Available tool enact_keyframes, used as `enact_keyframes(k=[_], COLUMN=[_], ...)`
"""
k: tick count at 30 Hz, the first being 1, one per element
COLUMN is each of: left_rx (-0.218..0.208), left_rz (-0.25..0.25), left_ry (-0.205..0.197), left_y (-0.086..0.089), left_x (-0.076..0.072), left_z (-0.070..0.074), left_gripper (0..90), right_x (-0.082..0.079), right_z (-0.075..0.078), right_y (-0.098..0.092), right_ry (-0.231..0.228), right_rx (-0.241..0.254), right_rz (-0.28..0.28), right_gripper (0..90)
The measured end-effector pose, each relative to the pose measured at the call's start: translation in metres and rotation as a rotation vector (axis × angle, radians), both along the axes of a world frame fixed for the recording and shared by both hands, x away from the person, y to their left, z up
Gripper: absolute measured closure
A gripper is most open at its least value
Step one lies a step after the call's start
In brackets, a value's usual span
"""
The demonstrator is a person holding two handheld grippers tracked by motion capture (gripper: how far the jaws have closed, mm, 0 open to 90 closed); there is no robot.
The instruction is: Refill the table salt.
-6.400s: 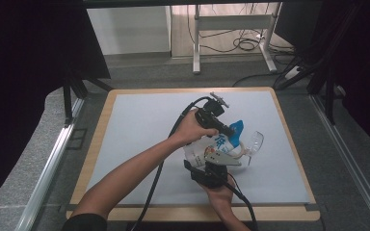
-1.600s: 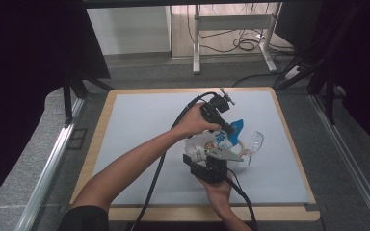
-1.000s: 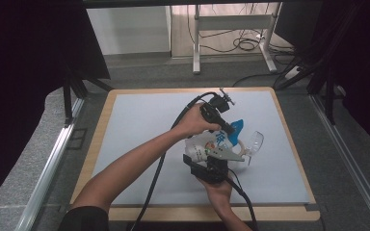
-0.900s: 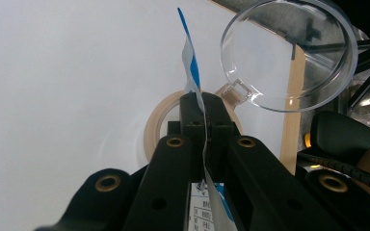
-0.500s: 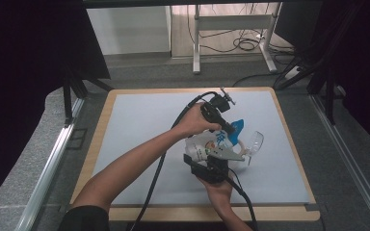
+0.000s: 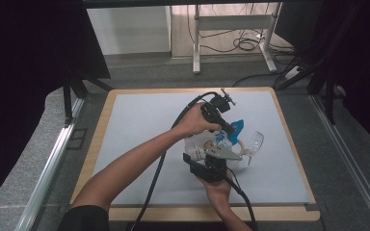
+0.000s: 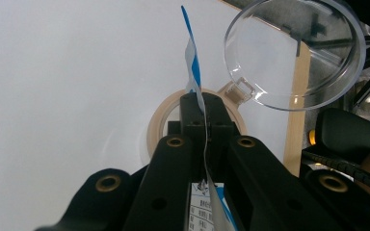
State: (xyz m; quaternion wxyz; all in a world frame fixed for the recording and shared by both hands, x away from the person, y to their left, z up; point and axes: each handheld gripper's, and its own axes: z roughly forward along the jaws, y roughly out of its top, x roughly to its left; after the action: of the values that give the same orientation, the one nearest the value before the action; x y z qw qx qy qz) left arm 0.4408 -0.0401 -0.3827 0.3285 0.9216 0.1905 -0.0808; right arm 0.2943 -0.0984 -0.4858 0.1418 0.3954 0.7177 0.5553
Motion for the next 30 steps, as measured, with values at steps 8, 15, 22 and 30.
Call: enact_keyframes(k=[8, 15, 22, 30], left_rx=[0.015, 0.025, 0.027, 0.036], left_rz=[-0.014, -0.021, -0.024, -0.025], left_ry=[-0.019, -0.017, -0.011, -0.008], left_y=[-0.0043, -0.0043, -0.0049, -0.0048], left_x=[-0.0023, -0.0010, -0.0013, -0.0015], left_z=[0.0008, 0.0018, 0.0025, 0.0031], left_gripper=[90.0, 90.0, 90.0, 90.0], right_x=[0.0013, 0.0050, 0.0050, 0.0075], right_z=[-0.0029, -0.0063, -0.0077, -0.0099], right_y=[0.0023, 0.0051, 0.0051, 0.0064], right_ry=[0.002, -0.006, -0.014, -0.008], right_rx=[-0.005, -0.015, -0.025, -0.030], right_rz=[-0.037, -0.064, -0.067, -0.074], right_gripper=[56.7, 57.1, 57.0, 57.2])
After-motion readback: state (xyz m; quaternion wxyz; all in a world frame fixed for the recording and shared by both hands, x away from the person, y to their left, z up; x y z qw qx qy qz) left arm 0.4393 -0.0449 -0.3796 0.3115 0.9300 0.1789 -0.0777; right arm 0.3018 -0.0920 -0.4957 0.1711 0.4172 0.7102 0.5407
